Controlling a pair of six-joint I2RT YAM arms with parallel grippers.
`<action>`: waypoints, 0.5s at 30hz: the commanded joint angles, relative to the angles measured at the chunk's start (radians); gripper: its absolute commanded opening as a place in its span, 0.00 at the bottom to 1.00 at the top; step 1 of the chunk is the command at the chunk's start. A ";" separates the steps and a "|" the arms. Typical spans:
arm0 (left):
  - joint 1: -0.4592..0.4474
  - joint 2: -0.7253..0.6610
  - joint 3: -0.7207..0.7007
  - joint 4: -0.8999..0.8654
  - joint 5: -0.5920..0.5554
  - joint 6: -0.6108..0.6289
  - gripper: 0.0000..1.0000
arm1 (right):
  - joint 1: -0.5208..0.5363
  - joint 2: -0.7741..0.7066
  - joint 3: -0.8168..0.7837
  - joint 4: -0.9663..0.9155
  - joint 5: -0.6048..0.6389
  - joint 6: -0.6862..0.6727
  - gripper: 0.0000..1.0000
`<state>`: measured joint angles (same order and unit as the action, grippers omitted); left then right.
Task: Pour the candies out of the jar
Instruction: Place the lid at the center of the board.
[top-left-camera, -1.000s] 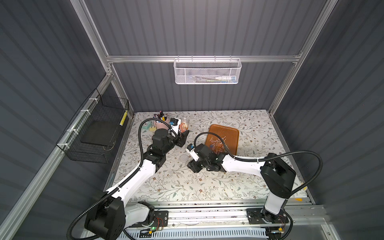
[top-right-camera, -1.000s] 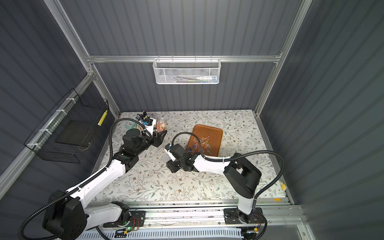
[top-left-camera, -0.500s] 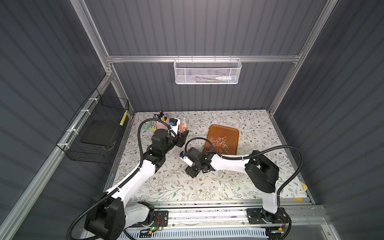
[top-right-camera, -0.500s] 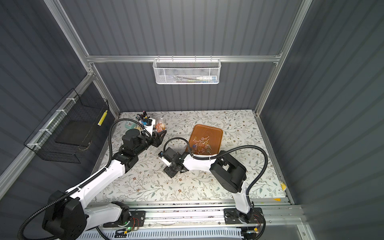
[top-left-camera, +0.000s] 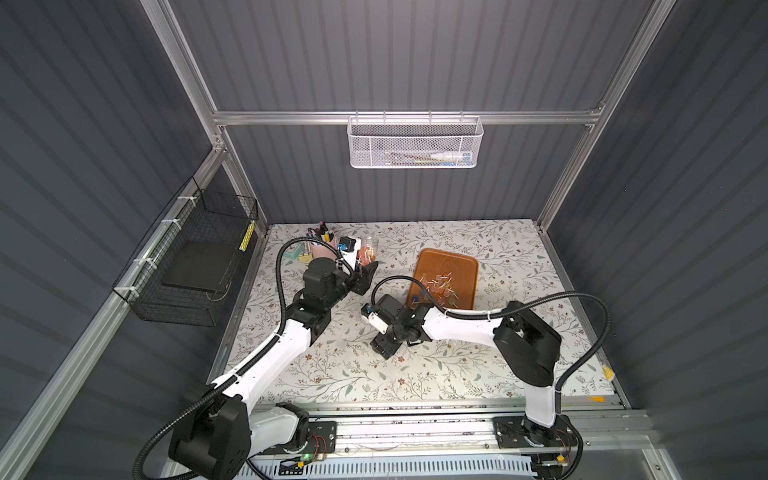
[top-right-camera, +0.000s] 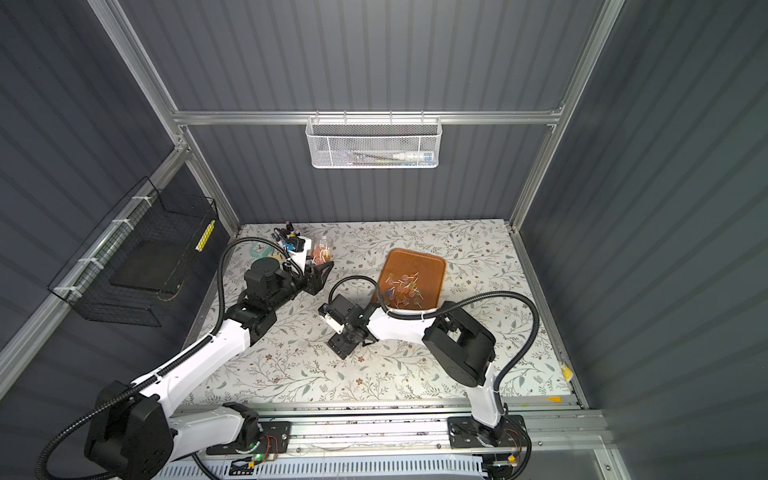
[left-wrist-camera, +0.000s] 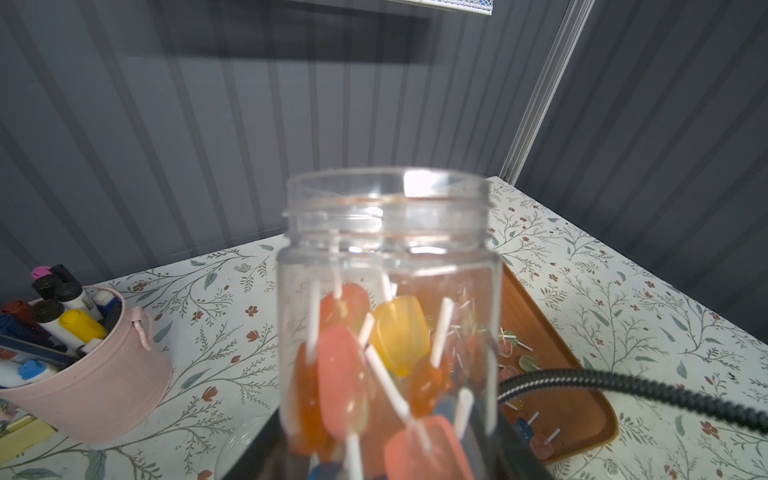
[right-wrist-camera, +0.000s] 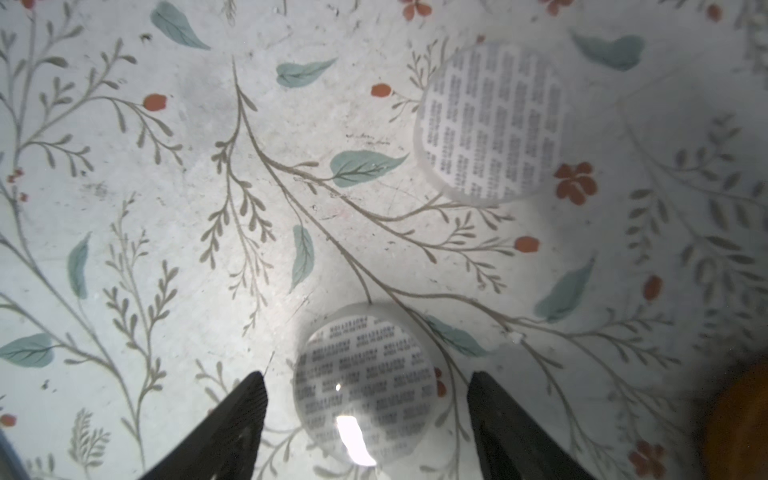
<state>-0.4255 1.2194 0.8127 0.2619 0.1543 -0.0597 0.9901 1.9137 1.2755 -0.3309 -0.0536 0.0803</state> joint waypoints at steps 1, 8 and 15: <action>0.005 0.002 0.057 -0.011 0.059 0.007 0.00 | -0.068 -0.153 -0.049 0.005 -0.025 0.063 0.86; -0.016 0.114 0.206 -0.216 0.163 0.050 0.00 | -0.280 -0.421 -0.181 -0.015 0.038 0.110 0.99; -0.112 0.369 0.503 -0.575 0.168 0.202 0.00 | -0.478 -0.570 -0.282 0.023 0.150 0.133 0.99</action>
<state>-0.5125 1.5246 1.2125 -0.1223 0.2852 0.0570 0.5488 1.3708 1.0267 -0.3119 0.0360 0.1898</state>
